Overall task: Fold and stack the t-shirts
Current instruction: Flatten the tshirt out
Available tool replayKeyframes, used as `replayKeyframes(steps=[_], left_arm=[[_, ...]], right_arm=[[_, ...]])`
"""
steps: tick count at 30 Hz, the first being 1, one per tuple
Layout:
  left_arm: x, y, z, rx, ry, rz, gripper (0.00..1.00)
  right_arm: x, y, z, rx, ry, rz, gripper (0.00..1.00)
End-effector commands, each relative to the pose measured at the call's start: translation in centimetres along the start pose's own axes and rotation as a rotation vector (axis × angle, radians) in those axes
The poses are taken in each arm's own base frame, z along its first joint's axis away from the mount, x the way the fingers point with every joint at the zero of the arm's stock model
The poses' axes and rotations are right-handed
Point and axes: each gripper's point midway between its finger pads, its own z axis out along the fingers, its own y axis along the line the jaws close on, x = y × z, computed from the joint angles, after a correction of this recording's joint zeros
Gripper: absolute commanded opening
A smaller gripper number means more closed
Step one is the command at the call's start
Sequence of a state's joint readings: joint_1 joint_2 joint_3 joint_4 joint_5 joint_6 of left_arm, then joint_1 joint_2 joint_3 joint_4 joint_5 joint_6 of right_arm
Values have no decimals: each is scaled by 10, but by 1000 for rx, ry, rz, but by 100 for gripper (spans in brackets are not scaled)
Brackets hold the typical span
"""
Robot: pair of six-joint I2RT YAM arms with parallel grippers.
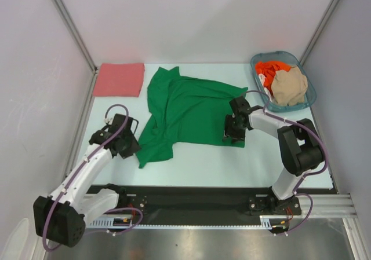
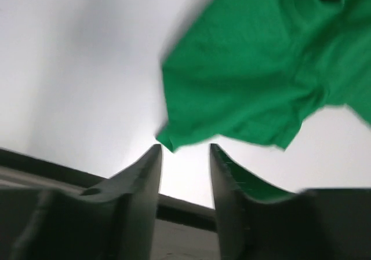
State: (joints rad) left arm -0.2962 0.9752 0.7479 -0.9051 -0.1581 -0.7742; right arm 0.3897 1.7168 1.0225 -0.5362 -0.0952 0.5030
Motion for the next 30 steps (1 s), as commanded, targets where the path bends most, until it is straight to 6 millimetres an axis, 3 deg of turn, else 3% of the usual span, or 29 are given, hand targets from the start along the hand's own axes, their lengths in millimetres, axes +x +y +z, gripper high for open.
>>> replayKeyframes(steps=[1, 4, 6, 10, 11, 12, 13, 14, 16, 17, 18, 21, 26, 28, 30], left_arm=[[-53, -6, -21, -37, -130, -59, 46], [-67, -12, -24, -24, -137, -70, 52], [-65, -14, -22, -13, -120, -74, 56], [-43, -23, -11, 81, -43, -20, 52], [-46, -35, -7, 151, -55, 4, 51], [-34, -52, -7, 254, 11, 41, 50], [-29, -55, -3, 281, 34, 93, 51], [-34, -66, 0, 331, 18, 113, 51], [-26, -84, 10, 418, 80, 150, 54], [-29, -89, 14, 428, 89, 150, 54], [-24, -89, 29, 395, 147, 152, 58], [-37, -93, 45, 339, 136, 177, 73], [-51, -90, 86, 225, 140, 231, 77], [-60, -94, 98, 205, 134, 245, 73], [-70, -95, 104, 178, 111, 248, 61]], right_arm=[[-4, -35, 13, 123, 1, 15, 52], [-3, -55, 7, 178, 11, 19, 53], [3, -69, 3, 220, 35, 20, 54], [3, -95, -13, 297, 25, 1, 56], [4, -99, -14, 306, 29, -13, 56], [3, -99, -17, 298, 34, -23, 56], [2, -97, -20, 293, 30, -37, 57], [-1, -88, -26, 276, 9, -71, 57], [-10, -62, -39, 202, -36, -116, 59], [-12, -38, -51, 150, -80, -163, 61], [-14, -17, -59, 80, -101, -184, 62], [-9, 23, -76, -74, -116, -192, 68], [-1, 38, -89, -170, -120, -134, 71], [-1, 40, -95, -189, -139, -132, 71], [4, 37, -94, -183, -130, -129, 71]])
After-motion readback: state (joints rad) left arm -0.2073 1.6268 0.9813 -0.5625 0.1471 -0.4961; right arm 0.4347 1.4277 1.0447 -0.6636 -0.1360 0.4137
